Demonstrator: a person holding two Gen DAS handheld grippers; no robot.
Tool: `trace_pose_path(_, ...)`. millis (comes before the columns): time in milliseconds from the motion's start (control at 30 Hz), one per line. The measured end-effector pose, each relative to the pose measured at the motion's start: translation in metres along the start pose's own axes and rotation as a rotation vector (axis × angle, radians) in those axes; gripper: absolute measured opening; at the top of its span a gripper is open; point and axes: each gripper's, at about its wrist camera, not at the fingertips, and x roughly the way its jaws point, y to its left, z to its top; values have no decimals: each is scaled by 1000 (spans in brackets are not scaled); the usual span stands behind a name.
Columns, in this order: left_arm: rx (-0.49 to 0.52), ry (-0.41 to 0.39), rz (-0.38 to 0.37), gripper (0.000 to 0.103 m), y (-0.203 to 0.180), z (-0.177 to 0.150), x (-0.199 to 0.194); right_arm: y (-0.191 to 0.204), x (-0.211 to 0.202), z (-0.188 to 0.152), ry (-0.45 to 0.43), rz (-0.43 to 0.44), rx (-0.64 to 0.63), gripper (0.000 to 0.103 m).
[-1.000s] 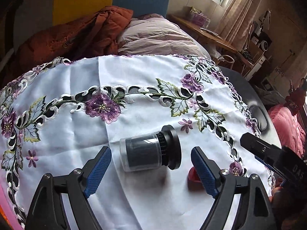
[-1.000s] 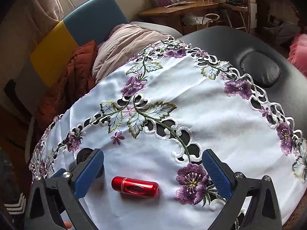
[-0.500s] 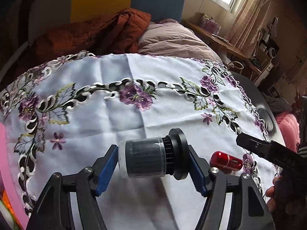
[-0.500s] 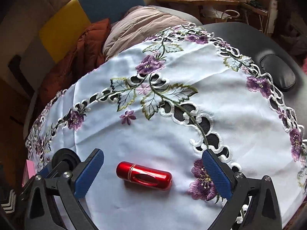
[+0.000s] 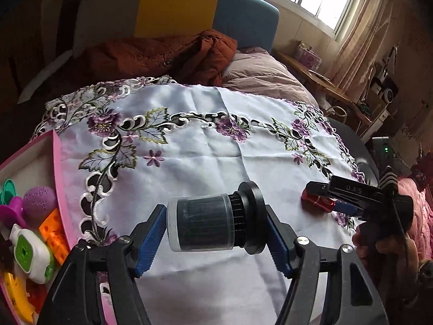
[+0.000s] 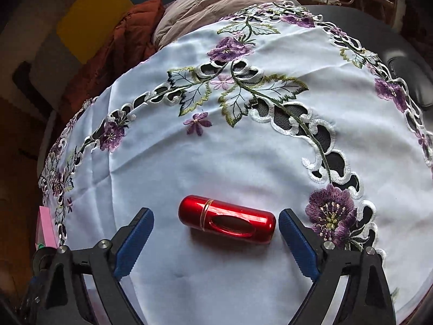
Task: Organize rigid objects
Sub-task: 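Lift the black cup with left tool while right tool grasps the red cylinder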
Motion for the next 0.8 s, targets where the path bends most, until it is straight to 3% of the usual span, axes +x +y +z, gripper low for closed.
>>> trace_pose_path(67,-13,-8,0,70,7,-3,-9,5,5,3,-4,-26,-23,87)
trace_pose_path(133,-25,-19,4,70,14,-6,-17,11,6,5,-26,-52,-55,76)
trace_pose_path(467,-61,-66,23,70,40,-20,-52,27,19,5,-61,-121,-182,83)
trace_pose_path(633,-65,-93,76,70,53,-29,-67,36,22,-2,-74,-208,-266,75)
trace_pose_path(800,-59,-159,156,70,66,-38,-93,32,22,-1,-72,-194,-258,76)
